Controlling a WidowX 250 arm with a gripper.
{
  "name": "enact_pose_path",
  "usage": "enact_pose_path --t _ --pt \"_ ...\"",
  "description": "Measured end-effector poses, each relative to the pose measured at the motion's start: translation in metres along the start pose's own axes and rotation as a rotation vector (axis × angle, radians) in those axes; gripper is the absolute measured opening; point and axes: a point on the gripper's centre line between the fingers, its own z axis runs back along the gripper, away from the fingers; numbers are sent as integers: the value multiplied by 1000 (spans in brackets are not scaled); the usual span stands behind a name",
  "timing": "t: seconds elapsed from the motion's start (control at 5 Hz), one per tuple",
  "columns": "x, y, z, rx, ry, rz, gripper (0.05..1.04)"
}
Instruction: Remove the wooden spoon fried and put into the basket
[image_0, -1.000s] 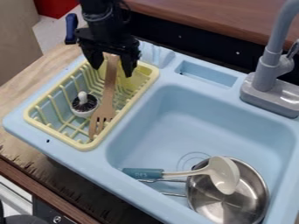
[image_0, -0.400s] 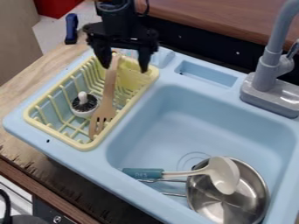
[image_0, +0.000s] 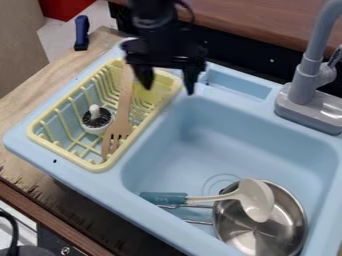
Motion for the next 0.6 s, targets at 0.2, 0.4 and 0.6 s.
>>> enact_pose_path --t 0.2,0.4,0.6 --pt "-7 -33 0 -37 18 -104 999" --pt "-9 -65 6 -44 11 -170 999" --pt "-15 -97 7 -32 5 -215 999"
